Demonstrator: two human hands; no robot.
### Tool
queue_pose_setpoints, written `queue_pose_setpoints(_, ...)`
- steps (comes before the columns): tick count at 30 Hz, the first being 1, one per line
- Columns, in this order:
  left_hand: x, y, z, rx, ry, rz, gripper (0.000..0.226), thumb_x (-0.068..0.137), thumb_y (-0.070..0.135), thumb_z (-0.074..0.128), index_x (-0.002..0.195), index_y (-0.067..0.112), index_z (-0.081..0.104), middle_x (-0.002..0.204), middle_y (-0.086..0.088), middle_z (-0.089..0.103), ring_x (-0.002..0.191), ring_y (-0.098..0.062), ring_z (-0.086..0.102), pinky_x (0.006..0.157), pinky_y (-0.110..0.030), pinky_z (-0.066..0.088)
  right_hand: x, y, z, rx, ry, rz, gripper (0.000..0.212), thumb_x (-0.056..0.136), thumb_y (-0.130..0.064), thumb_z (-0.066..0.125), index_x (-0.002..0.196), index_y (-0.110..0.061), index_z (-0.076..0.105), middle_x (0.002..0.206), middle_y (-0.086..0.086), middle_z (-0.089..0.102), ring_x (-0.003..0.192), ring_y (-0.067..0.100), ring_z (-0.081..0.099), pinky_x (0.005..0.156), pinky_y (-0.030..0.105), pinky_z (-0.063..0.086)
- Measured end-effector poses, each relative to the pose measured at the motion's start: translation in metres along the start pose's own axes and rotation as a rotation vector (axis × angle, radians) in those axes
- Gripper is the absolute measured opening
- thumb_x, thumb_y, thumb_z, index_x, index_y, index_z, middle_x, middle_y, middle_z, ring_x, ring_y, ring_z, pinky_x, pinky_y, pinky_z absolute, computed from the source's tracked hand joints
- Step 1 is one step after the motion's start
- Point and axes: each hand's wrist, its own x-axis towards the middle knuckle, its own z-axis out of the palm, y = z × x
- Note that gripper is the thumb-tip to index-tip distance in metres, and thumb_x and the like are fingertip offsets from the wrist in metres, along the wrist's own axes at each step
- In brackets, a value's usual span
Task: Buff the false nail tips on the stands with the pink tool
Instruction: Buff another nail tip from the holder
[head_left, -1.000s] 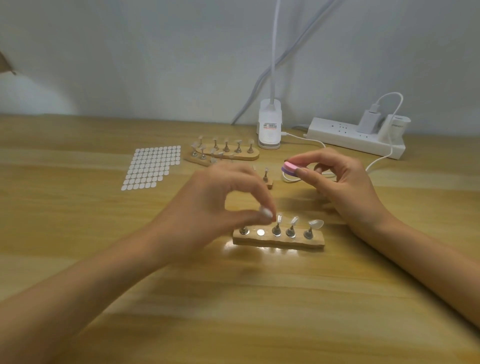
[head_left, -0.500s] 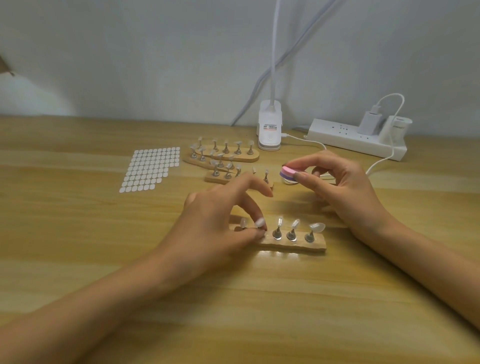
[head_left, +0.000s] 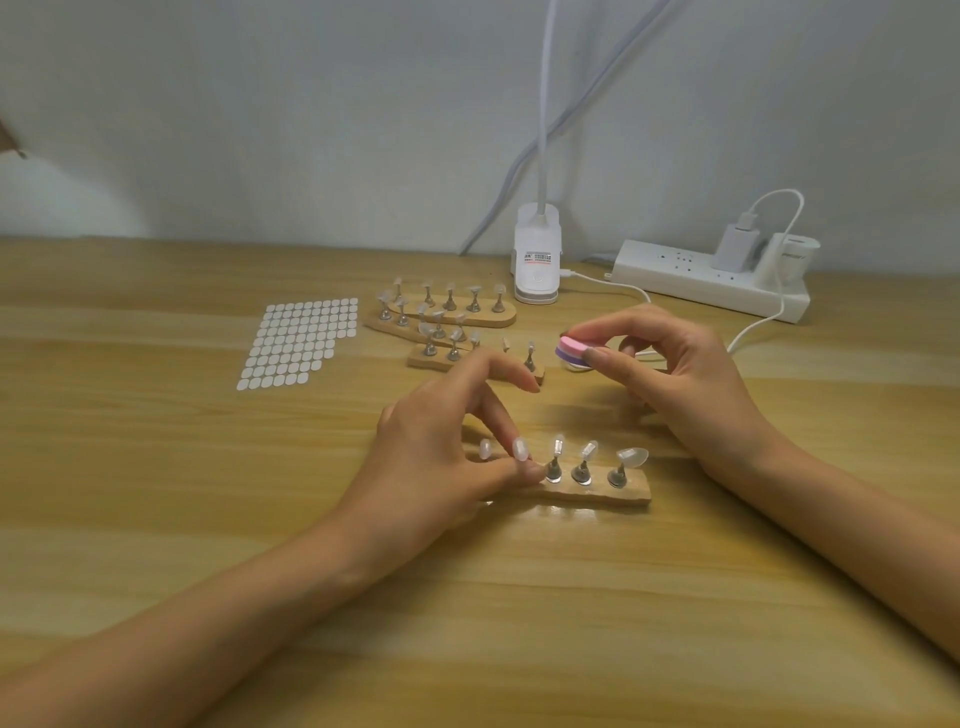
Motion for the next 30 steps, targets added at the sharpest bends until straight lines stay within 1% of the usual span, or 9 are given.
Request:
queue_pose_setpoints(5,0.005,0.008,0.0,0.127,-0.068,0.073,0.061,0.076,0.03,0.084,0.125,0.043,0.049,0.097,0.028,0.07,0.121,0.0,0.055,0.107,-0.049,0.038,0.001,0.002,0.0,0.048,-0.004,0.013,0.025,0.078,-0.044,0.07,0.097,-0.029,0.077,0.1,-0.017,0.072,0.085,0.008,0.054,0.071,0.021,0.042)
queue_pose_setpoints(9,0.006,0.008,0.008,0.102,-0.052,0.092,0.058,0.078,0.032,0.082,0.124,0.042,0.05,0.091,0.024,0.07,0.107,0.006,0.058,0.087,-0.037,0.038,0.002,0.002,0.0,0.049,-0.013,0.003,0.023,0.079,-0.044,0.069,0.096,-0.03,0.077,0.1,-0.018,0.072,0.084,0.002,0.054,0.068,0.014,0.042)
queue_pose_setpoints(11,0.005,0.007,0.009,0.113,-0.046,0.12,0.057,0.079,0.031,0.081,0.125,0.042,0.049,0.091,0.023,0.07,0.106,0.005,0.057,0.085,-0.037,0.037,0.002,0.002,0.0,0.05,-0.008,0.007,0.024,0.078,-0.044,0.07,0.096,-0.03,0.077,0.101,-0.016,0.072,0.084,0.005,0.054,0.069,0.016,0.042)
queue_pose_setpoints(15,0.002,0.009,0.011,0.2,-0.016,0.201,0.06,0.083,0.028,0.08,0.125,0.049,0.043,0.093,0.023,0.067,0.109,0.003,0.057,0.108,-0.041,0.031,0.002,0.002,0.002,0.053,-0.003,0.006,0.023,0.079,-0.042,0.07,0.096,-0.029,0.077,0.101,-0.013,0.073,0.084,0.007,0.054,0.071,0.019,0.042)
queue_pose_setpoints(18,-0.002,0.011,0.014,0.301,0.046,0.319,0.064,0.085,0.024,0.079,0.126,0.049,0.036,0.089,0.021,0.066,0.108,0.003,0.058,0.113,-0.042,0.027,0.002,0.001,0.001,0.072,-0.002,0.015,0.023,0.078,-0.041,0.07,0.096,-0.029,0.077,0.1,-0.014,0.073,0.084,0.004,0.054,0.071,0.02,0.042)
queue_pose_setpoints(21,-0.001,0.016,0.004,0.132,0.077,0.342,0.058,0.087,0.021,0.077,0.131,0.041,0.044,0.088,0.017,0.069,0.104,0.002,0.065,0.113,-0.039,0.038,0.002,0.002,0.0,0.086,0.008,0.019,0.022,0.078,-0.042,0.072,0.095,-0.029,0.077,0.1,-0.014,0.074,0.084,0.004,0.055,0.071,0.02,0.041)
queue_pose_setpoints(24,0.013,0.016,-0.026,-0.099,0.114,0.209,0.052,0.083,0.019,0.08,0.125,0.032,0.053,0.09,0.012,0.073,0.094,-0.001,0.072,0.093,-0.017,0.053,0.003,0.005,0.0,0.089,0.016,0.026,0.018,0.082,-0.035,0.075,0.099,-0.028,0.078,0.098,-0.013,0.074,0.076,0.001,0.052,0.063,0.012,0.041)
queue_pose_setpoints(27,0.024,0.011,-0.045,-0.348,0.115,0.063,0.055,0.077,0.013,0.083,0.124,0.027,0.057,0.092,0.002,0.074,0.089,-0.015,0.076,0.086,-0.023,0.058,0.003,0.007,-0.001,0.077,0.015,0.027,0.022,0.083,-0.035,0.075,0.104,-0.028,0.078,0.1,-0.01,0.074,0.075,0.005,0.051,0.061,0.011,0.042)
queue_pose_setpoints(30,0.03,-0.002,-0.038,-0.424,0.082,-0.027,0.061,0.068,0.017,0.085,0.122,0.027,0.06,0.086,0.006,0.072,0.091,-0.016,0.076,0.09,-0.03,0.057,0.002,0.005,0.0,0.112,0.009,0.022,0.02,0.08,-0.036,0.076,0.098,-0.026,0.079,0.102,-0.007,0.074,0.082,0.012,0.056,0.058,0.016,0.047)
